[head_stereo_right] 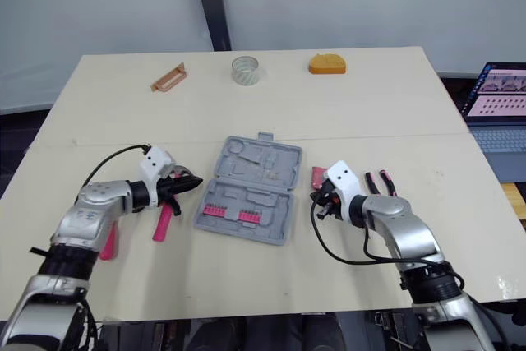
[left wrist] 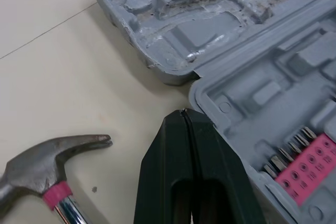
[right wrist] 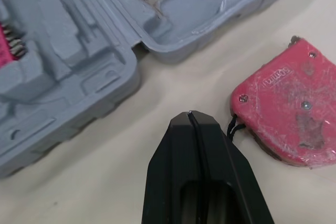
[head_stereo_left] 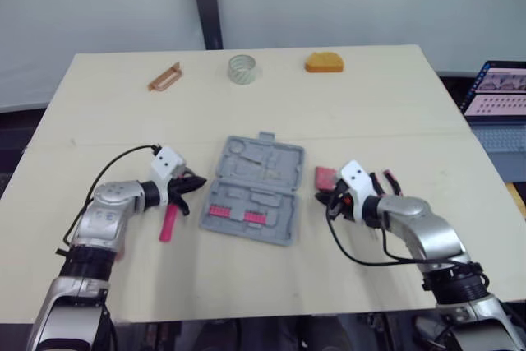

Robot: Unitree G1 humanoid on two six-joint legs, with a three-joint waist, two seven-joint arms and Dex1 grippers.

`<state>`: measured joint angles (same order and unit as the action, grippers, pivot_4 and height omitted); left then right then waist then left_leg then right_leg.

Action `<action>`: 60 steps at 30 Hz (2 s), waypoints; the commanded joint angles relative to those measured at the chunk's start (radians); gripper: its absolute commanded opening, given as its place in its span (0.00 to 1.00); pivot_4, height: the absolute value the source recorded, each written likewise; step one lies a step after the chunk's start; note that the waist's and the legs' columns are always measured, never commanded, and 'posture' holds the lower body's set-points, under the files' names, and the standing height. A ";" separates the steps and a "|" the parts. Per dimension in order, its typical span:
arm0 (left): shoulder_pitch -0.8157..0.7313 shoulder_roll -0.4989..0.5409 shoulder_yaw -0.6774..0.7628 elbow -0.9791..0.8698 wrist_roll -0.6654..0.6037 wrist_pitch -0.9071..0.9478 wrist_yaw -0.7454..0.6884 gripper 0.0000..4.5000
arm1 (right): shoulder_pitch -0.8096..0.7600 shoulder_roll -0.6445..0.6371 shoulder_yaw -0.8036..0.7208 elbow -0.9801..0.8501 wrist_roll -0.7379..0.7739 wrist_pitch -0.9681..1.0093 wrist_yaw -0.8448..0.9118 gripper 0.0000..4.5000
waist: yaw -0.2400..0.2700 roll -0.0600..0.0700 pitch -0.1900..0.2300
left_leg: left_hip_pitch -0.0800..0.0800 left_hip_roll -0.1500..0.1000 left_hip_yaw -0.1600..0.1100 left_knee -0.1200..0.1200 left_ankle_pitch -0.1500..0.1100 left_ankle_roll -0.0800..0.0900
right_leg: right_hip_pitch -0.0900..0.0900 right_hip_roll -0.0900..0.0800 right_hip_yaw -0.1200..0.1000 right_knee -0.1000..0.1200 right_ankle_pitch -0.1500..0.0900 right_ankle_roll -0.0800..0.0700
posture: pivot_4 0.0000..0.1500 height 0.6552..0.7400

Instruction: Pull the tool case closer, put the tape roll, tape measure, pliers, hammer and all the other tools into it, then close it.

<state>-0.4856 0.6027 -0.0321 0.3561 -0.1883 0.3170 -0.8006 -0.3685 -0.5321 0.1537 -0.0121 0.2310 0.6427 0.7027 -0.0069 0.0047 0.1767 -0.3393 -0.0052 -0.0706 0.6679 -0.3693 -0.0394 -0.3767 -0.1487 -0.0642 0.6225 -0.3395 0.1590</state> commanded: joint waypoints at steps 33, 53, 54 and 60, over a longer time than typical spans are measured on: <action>-0.094 -0.074 -0.020 0.233 0.092 -0.135 -0.113 0.00 | -0.053 0.117 0.032 0.047 -0.053 -0.046 0.034 0.01 | -0.025 0.000 0.000 | 0.000 0.000 -0.001 -0.001 0.000 0.000 | -0.001 0.000 -0.003 0.002 0.000 0.000 | 1.00 1.00; 0.207 0.003 0.006 -0.250 0.008 0.139 -0.136 0.00 | 0.004 0.061 0.089 -0.044 -0.027 -0.041 0.175 0.01 | -0.022 0.000 0.000 | 0.000 0.001 -0.001 0.000 0.000 0.000 | -0.001 -0.001 -0.003 0.002 0.000 0.000 | 1.00 1.00; 0.235 0.012 0.008 -0.279 0.003 0.153 -0.137 0.00 | 0.015 0.054 0.089 -0.055 -0.024 -0.036 0.180 0.01 | -0.022 0.000 0.000 | 0.000 0.001 -0.001 0.000 0.000 0.000 | -0.001 -0.001 -0.003 0.002 0.000 0.000 | 1.00 1.00; 0.347 0.043 0.019 -0.392 -0.025 0.204 -0.119 0.00 | 0.067 0.022 0.089 -0.120 -0.002 -0.001 0.198 0.01 | -0.020 0.000 0.000 | 0.000 0.001 -0.001 -0.001 0.000 0.000 | 0.000 -0.001 -0.002 0.001 0.000 0.000 | 1.00 1.00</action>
<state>-0.1598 0.6387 -0.0189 0.0038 -0.1957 0.5052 -0.9192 -0.3064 -0.5047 0.2416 -0.0813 0.2045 0.6359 0.8815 -0.0273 0.0044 0.1765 -0.3389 -0.0044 -0.0716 0.6671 -0.3693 -0.0394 -0.3770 -0.1493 -0.0664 0.6236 -0.3394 0.1591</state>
